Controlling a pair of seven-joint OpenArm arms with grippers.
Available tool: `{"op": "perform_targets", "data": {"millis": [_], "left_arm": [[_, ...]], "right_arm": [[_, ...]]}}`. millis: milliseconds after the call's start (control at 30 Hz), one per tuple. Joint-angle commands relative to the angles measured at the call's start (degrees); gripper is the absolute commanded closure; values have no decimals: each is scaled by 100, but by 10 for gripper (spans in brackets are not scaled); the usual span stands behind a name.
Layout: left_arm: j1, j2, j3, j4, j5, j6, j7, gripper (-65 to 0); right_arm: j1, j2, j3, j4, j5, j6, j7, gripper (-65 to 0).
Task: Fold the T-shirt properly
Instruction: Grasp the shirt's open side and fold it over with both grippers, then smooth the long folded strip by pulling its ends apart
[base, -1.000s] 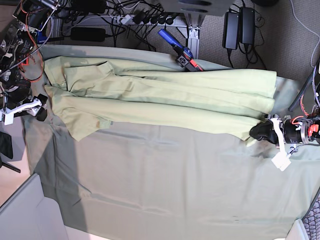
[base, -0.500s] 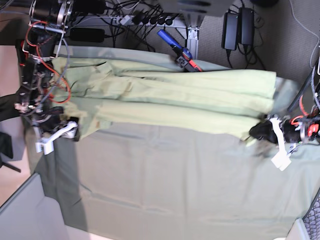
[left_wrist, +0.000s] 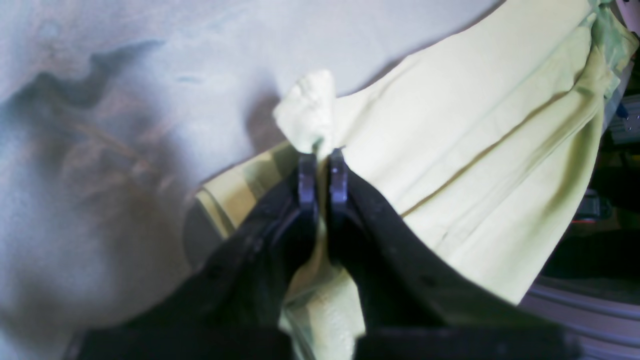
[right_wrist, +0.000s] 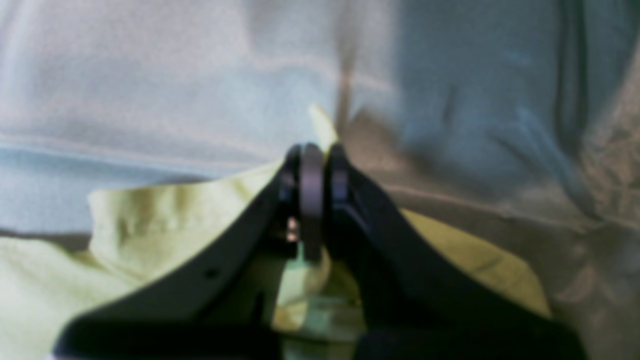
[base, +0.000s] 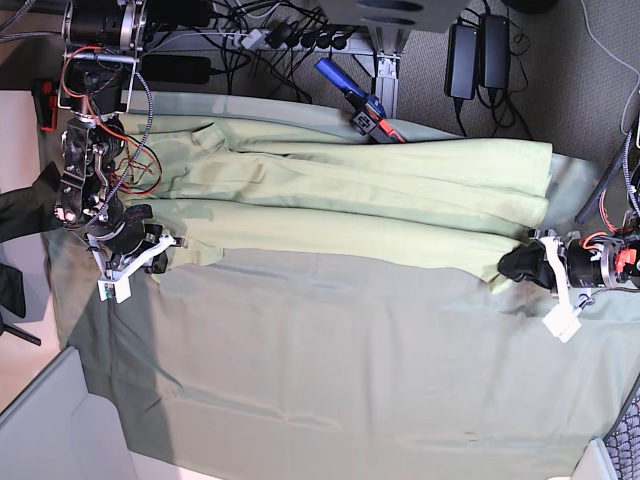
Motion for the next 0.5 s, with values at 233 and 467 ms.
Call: {"op": "perform_targets", "data": {"millis": [233, 467], "left_arm": [[-118, -153, -48, 205, -236, -69, 79, 0], [-111, -315, -48, 487, -577, -69, 415, -43]], "right_arm": [[-308, 129, 938, 1449, 374, 136, -1049, 0], [-1425, 236, 1733, 2629, 1099, 149, -1458, 0]]}}
